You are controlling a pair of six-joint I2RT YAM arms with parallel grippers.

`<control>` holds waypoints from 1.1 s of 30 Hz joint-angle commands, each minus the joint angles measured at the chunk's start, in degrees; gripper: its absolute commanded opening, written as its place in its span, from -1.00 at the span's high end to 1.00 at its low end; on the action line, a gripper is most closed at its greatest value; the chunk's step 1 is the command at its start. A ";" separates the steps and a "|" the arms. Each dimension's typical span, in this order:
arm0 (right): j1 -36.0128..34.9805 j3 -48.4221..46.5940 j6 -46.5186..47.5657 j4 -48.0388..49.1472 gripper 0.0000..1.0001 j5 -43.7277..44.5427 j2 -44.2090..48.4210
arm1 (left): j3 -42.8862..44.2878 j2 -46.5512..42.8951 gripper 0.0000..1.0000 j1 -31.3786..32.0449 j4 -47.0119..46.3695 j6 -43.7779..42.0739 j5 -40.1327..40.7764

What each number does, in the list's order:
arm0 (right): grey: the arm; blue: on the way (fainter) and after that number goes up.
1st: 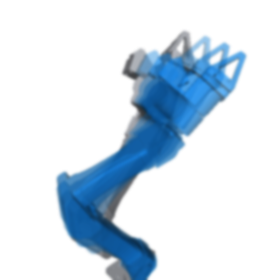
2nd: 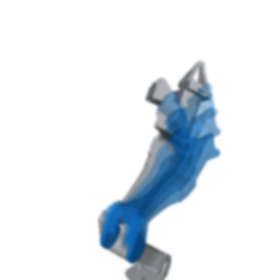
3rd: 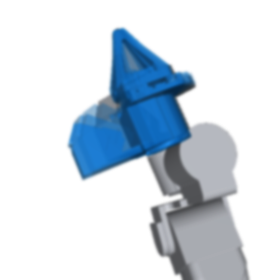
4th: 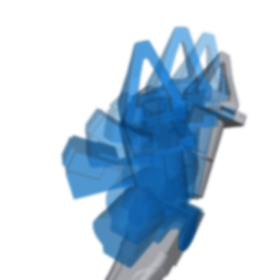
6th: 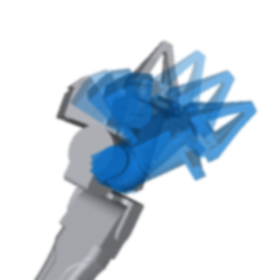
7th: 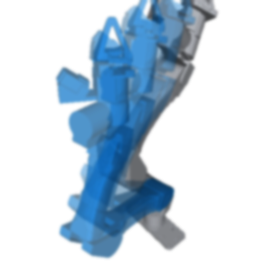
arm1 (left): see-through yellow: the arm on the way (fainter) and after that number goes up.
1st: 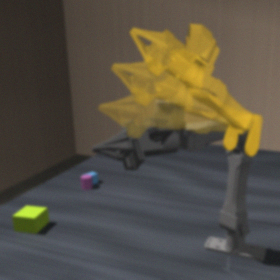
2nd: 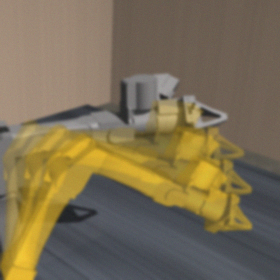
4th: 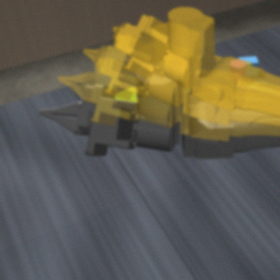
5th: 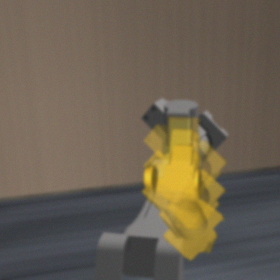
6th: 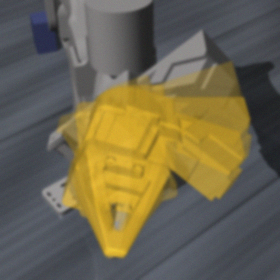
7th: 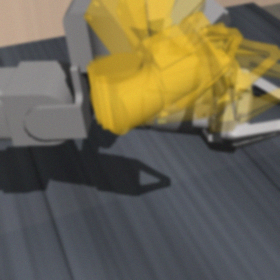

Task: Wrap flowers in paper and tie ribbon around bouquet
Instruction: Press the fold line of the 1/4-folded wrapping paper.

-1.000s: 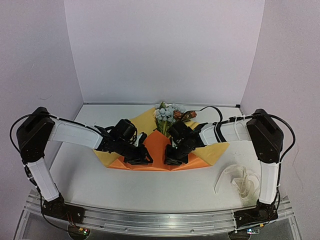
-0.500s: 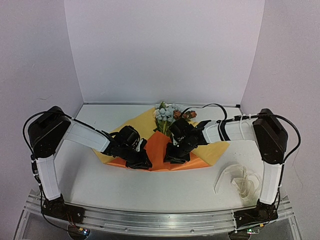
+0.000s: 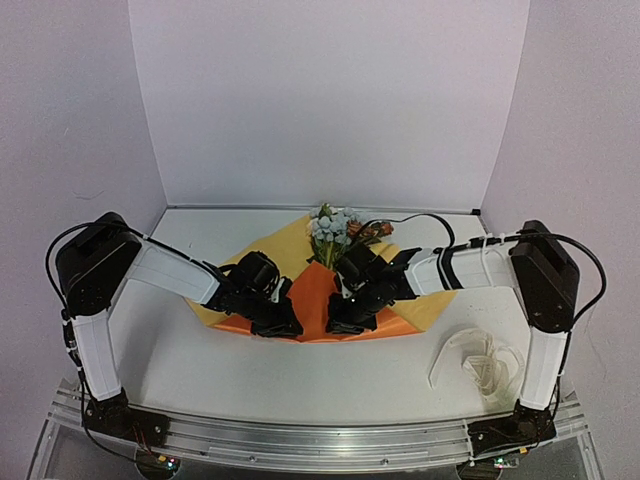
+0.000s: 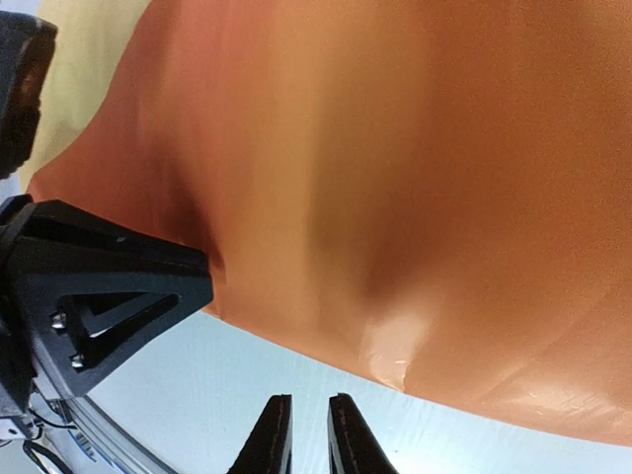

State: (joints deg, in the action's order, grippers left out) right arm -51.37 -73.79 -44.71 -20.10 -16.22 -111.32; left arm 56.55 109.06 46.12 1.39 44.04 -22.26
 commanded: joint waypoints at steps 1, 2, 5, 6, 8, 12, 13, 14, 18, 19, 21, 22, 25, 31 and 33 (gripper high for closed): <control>-0.09 1.98 -0.99 2.18 0.70 1.28 -1.26 | -1.93 1.58 0.70 -0.65 3.06 0.54 3.46; -0.11 2.50 -0.84 2.18 0.70 1.72 -1.28 | -2.15 1.53 0.71 -0.70 3.07 0.60 3.52; 0.02 3.93 -0.70 2.19 0.71 2.84 -1.18 | -3.13 1.26 0.73 -0.90 2.92 0.78 3.54; 0.12 4.44 -0.65 2.18 0.71 3.52 -1.02 | -3.54 1.12 0.73 -1.01 2.92 0.82 3.54; 0.51 5.59 -0.83 2.22 0.71 4.26 -0.55 | -4.16 0.82 0.74 -1.15 2.84 0.90 3.61; 1.39 8.23 -0.68 2.17 0.72 5.75 0.96 | -5.38 0.36 0.76 -1.53 2.76 1.00 3.71; 1.68 8.91 -0.74 2.18 0.71 6.14 1.29 | -5.71 0.26 0.76 -1.64 2.73 0.98 3.72; 2.05 9.66 -0.99 2.26 0.72 6.29 1.59 | -6.00 0.11 0.76 -1.74 2.63 1.03 3.72; 3.29 11.16 -2.51 3.04 0.73 4.88 3.23 | -6.89 -0.16 0.77 -2.05 2.18 1.01 3.69; 3.34 11.07 -2.94 3.29 0.73 4.20 3.71 | -6.88 -0.05 0.77 -2.08 2.14 1.01 3.59; 3.34 10.67 -3.82 3.45 0.73 3.28 4.63 | -6.82 0.19 0.77 -2.09 2.04 1.02 3.43; 3.37 10.69 -4.42 3.42 0.73 3.37 5.15 | -6.76 0.26 0.77 -2.09 2.04 0.99 3.38; 4.08 11.35 -6.23 3.96 0.73 2.82 6.21 | -6.70 0.19 0.78 -2.15 2.03 0.90 3.35; 4.20 9.97 -8.55 5.99 0.72 0.17 8.13 | -6.61 0.12 0.78 -2.18 2.21 0.53 3.26; 4.22 9.67 -8.56 6.02 0.72 0.47 7.98 | -6.45 0.15 0.78 -2.18 2.18 0.52 3.18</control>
State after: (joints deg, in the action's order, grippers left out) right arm -47.24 -62.74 -51.61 -15.47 -15.24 -105.90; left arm 52.36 107.83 44.91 -3.81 45.03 -22.81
